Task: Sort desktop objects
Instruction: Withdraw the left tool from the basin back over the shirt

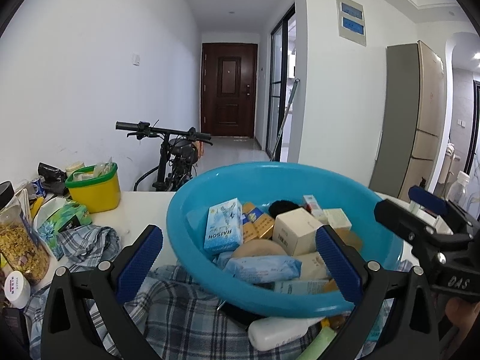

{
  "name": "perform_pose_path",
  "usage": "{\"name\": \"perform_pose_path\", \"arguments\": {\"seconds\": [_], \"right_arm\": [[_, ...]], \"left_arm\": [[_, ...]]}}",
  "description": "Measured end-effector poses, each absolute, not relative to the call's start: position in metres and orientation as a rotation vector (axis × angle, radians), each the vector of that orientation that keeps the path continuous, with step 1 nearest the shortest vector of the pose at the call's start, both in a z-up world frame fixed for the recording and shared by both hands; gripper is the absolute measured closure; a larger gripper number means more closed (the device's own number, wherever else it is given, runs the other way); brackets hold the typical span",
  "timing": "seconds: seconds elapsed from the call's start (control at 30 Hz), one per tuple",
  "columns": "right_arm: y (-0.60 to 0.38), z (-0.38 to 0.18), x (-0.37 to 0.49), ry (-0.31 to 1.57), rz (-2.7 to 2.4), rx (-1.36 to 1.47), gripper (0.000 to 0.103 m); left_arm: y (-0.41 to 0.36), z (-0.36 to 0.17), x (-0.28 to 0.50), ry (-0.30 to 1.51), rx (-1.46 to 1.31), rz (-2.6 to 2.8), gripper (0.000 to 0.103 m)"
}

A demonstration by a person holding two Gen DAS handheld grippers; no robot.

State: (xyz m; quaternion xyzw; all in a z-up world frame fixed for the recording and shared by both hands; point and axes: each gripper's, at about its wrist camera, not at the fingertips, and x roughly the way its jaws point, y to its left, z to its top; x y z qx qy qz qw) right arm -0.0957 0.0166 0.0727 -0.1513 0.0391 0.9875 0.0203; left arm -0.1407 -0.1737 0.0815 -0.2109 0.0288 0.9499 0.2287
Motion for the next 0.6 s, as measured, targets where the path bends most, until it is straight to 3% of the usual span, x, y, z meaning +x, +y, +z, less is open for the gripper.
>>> {"name": "perform_pose_path", "arguments": {"seconds": [0.6], "right_arm": [[0.017, 0.075, -0.096, 0.128, 3.067, -0.475, 0.0]], "left_arm": [[-0.177, 0.051, -0.111, 0.245, -0.62, 2.516, 0.0]]}}
